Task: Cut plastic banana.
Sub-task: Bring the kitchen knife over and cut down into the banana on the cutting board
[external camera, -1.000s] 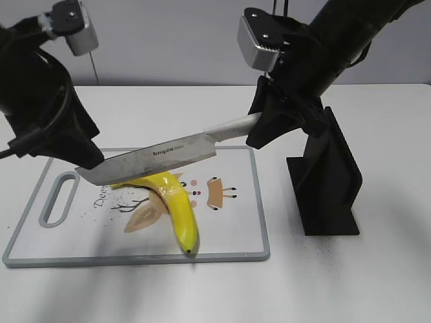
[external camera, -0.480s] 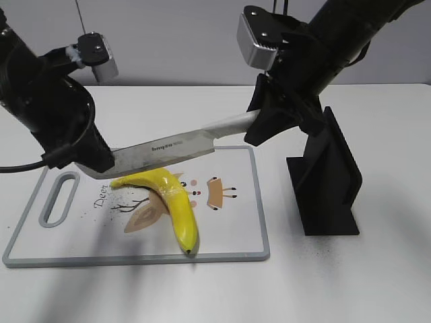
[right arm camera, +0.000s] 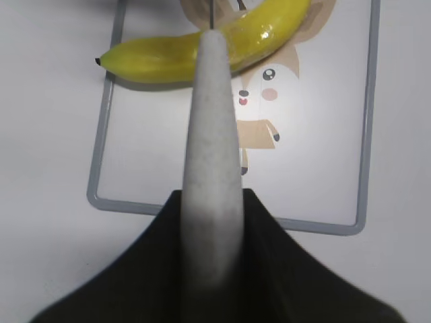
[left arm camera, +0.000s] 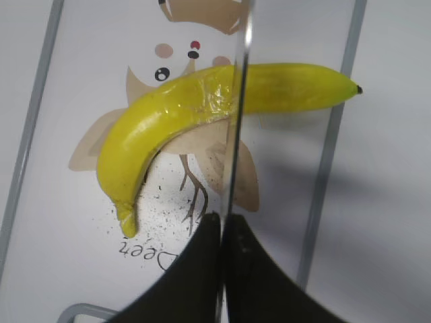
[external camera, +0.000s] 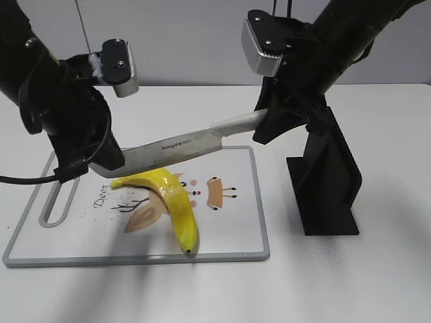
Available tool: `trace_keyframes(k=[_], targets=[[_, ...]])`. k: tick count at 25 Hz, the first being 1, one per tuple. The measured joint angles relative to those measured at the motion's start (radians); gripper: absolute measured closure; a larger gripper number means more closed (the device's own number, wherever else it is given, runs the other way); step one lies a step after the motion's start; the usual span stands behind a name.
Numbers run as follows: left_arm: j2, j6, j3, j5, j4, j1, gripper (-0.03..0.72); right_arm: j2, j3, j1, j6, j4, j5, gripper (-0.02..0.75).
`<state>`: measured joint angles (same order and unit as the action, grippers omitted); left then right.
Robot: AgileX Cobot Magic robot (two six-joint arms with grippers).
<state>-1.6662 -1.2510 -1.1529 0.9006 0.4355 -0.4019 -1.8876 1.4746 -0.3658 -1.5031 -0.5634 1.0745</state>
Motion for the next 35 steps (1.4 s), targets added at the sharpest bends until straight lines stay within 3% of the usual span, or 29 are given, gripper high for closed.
trace_keyframes(k=[18,28,35], targets=[[-0.306,0.011,-0.017,-0.135,-0.015,-0.008,0.699,-0.284,0.005,0.002,-0.007,0.080,-0.135,0.568],[-0.186,0.021,-0.012,-0.099,-0.062,-0.009,0.699,-0.191,0.005,-0.004,-0.005,0.069,-0.128,0.570],[-0.037,0.023,-0.012,0.017,-0.052,-0.009,0.699,-0.070,0.005,-0.004,0.003,0.061,-0.027,0.573]])
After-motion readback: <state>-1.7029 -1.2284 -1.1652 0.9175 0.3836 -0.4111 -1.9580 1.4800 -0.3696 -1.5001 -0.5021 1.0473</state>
